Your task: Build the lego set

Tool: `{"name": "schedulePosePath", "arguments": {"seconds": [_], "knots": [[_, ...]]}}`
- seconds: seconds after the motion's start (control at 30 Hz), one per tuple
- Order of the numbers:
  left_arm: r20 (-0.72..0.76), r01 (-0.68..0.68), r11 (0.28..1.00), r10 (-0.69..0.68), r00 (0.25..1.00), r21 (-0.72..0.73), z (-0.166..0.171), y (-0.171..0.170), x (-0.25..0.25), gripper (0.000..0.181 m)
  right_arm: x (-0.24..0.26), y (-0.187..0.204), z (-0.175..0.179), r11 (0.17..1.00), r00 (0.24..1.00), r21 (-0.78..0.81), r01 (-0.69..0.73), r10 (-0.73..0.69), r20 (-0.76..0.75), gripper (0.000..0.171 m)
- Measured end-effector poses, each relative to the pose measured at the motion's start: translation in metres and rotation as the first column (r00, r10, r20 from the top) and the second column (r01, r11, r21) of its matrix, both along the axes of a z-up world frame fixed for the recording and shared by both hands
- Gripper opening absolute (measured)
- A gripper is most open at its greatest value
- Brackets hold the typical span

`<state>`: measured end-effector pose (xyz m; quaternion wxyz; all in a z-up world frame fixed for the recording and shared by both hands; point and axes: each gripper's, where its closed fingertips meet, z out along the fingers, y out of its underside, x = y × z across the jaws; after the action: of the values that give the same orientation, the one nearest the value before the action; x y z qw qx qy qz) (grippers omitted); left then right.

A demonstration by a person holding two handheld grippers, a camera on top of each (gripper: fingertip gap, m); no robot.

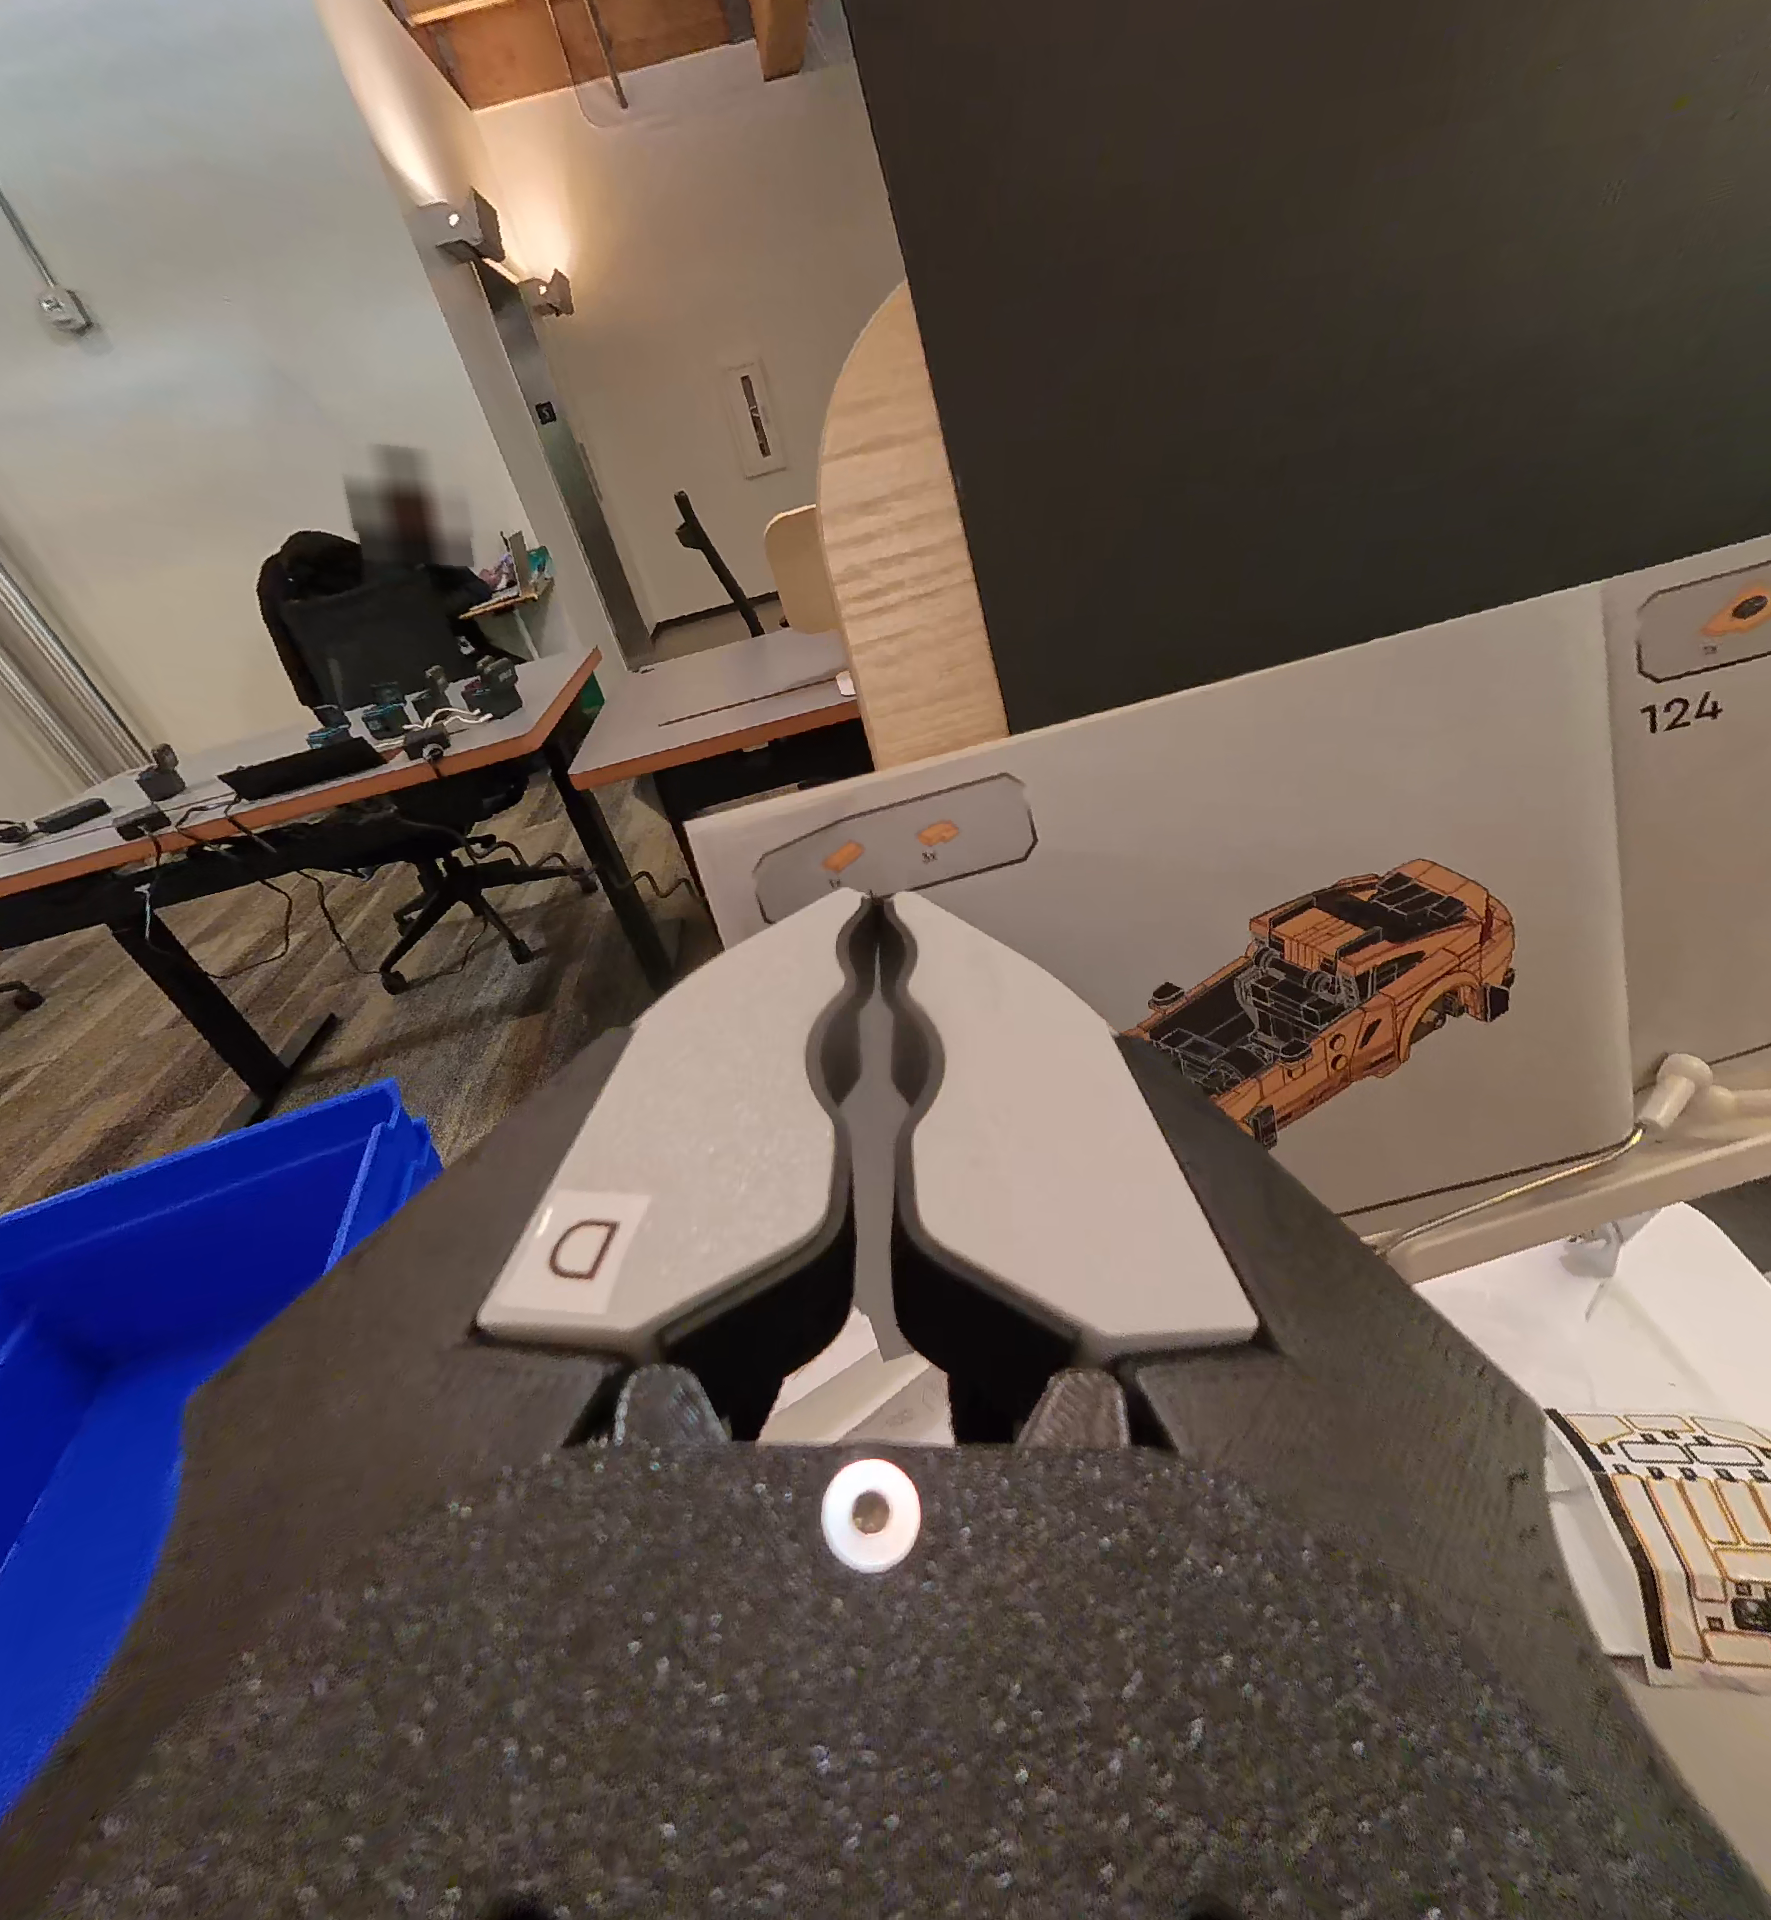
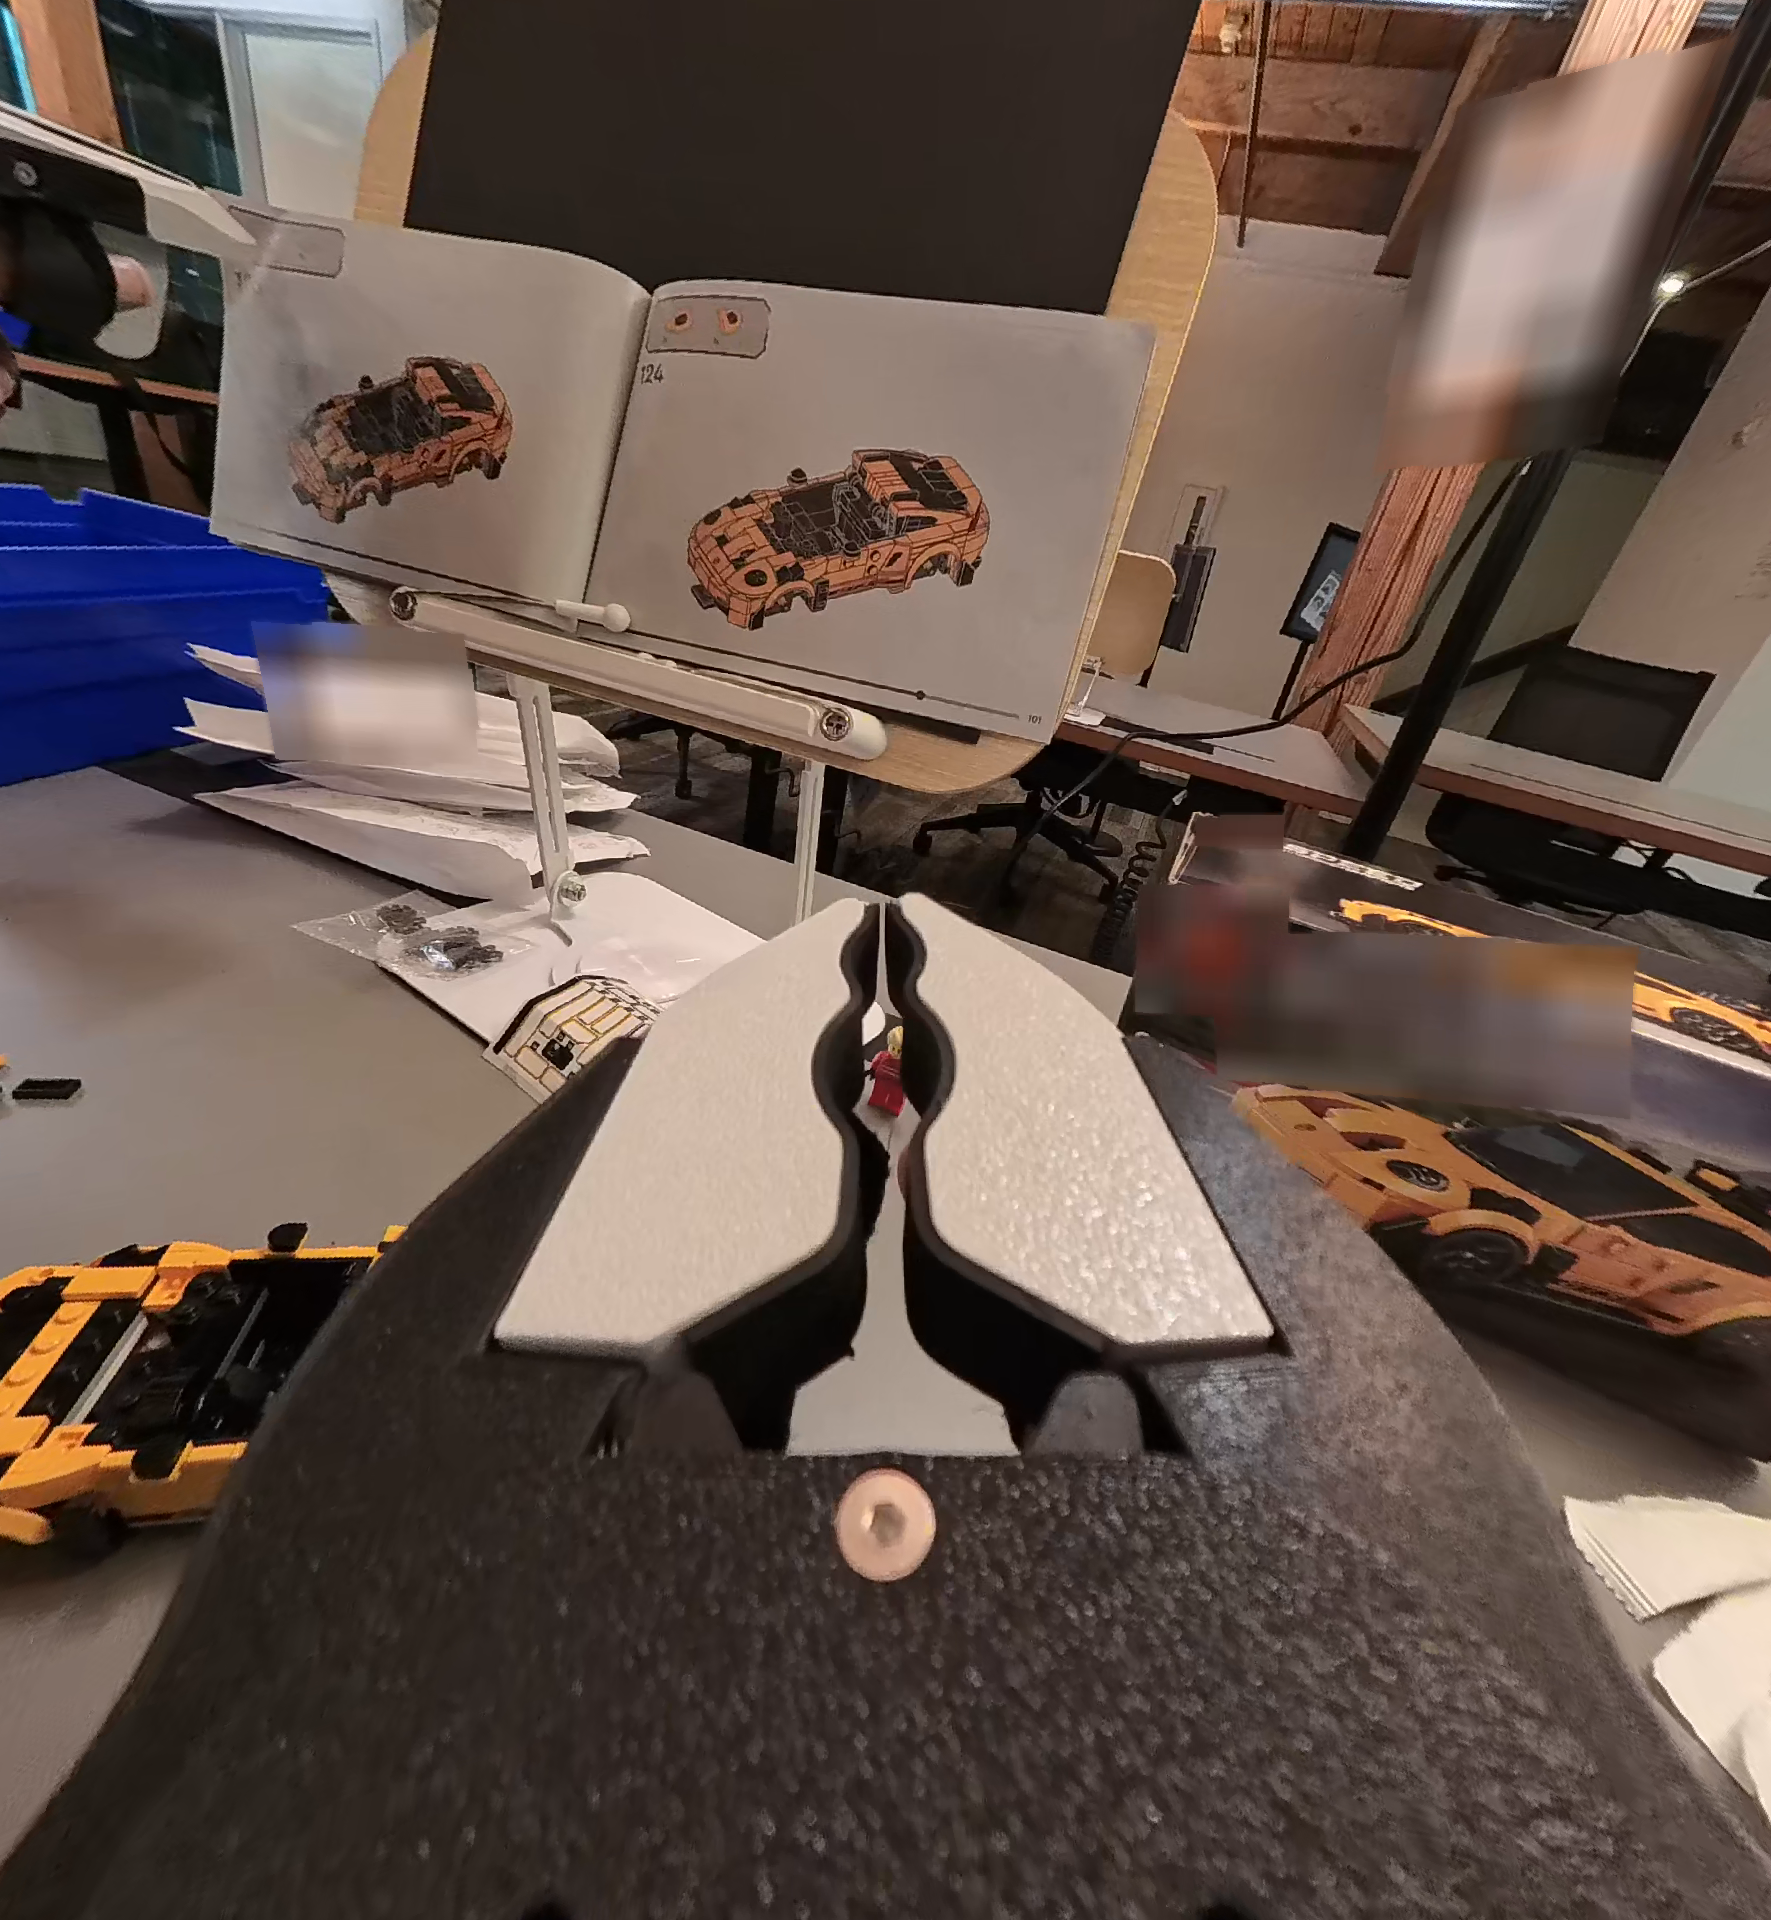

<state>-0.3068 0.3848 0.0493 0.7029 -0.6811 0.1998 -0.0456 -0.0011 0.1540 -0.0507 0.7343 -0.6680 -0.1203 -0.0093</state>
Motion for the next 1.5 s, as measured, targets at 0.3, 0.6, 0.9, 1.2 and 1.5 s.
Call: {"name": "schedulePosePath", "arguments": {"seconds": [0.3,0.6,0.9,1.2,1.5], "knots": [[0.004,0.002,1.0,-0.002,1.0,0.005,0.0,0.002,0.0,0.0,-0.002,0.002,-0.004,1.0,1.0,-0.013,-0.008,0.009,0.004,0.001],[0.004,0.049,0.999,-0.049,0.999,0.012,0.0,-0.005,0.021,0.0,-0.004,0.004,-0.009,0.999,1.0,-0.032,-0.014,0.014,0.008,0.001],[0.007,0.058,0.998,-0.058,0.998,0.012,-0.003,-0.007,0.025,0.0,-0.004,0.004,-0.01,0.999,1.0,-0.038,-0.017,0.017,0.006,0.001],[0.05,0.129,0.992,-0.128,0.99,-0.01,-0.014,-0.041,0.031,0.0,-0.004,0.004,-0.009,0.999,1.0,-0.034,-0.016,0.016,0.008,0.001],[-0.026,0.34,0.919,-0.352,0.936,-0.201,-0.043,-0.18,-0.028,0.0,-0.005,0.004,-0.011,0.999,1.0,-0.04,-0.024,0.024,-0.002,0.001]]}}
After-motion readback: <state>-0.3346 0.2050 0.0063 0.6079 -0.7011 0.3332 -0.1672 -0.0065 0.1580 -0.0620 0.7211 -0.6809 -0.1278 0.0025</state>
